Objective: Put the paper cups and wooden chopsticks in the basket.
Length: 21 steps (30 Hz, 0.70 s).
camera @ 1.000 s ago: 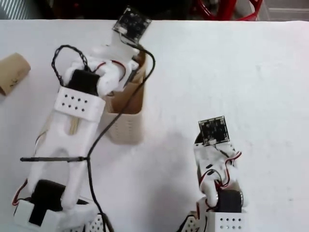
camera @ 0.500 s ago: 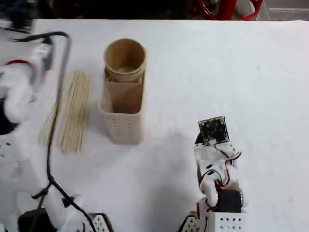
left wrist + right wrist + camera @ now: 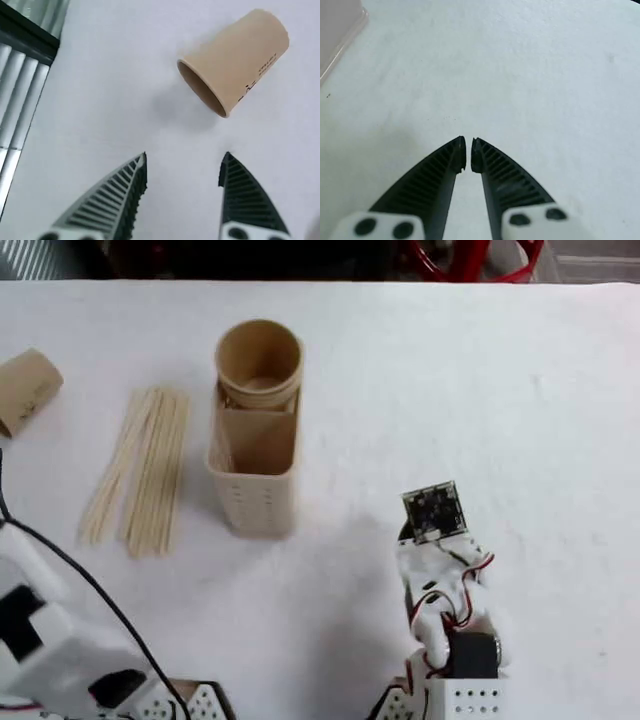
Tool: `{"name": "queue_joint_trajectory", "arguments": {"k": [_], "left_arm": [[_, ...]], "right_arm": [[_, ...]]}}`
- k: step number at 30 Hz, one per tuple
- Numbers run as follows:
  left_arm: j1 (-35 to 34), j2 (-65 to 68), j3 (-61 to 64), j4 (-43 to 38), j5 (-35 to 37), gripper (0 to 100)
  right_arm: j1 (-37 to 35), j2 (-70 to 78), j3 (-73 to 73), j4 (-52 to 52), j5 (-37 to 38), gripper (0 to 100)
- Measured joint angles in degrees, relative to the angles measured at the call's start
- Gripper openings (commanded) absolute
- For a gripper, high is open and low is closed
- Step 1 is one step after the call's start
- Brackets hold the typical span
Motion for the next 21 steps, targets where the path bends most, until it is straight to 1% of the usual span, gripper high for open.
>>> {"name": "queue_joint_trajectory", "arguments": {"k": [2,4,6,12,16,21], "left_arm": [[0.0,4.31,0.0,-2.9,-2.99,24],[1.05,7.56,0.09,-3.78,-6.59,24],[2.55,10.29,0.09,-4.66,-8.44,24],[3.16,19.16,-1.32,-8.0,-9.32,24],[4.22,25.67,-6.15,-8.35,-9.32,24],[5.19,32.53,-13.98,-8.35,-6.51,24]], "right_arm": [[-0.7,-0.35,0.62,0.0,0.09,3.6],[-0.88,0.0,0.7,0.0,0.09,3.6],[-1.14,0.0,0.7,0.0,0.09,3.6],[-1.14,0.0,0.7,0.0,0.09,3.6],[-1.14,0.0,0.7,0.0,0.09,3.6],[-1.14,0.0,0.7,0.0,0.09,3.6]]}}
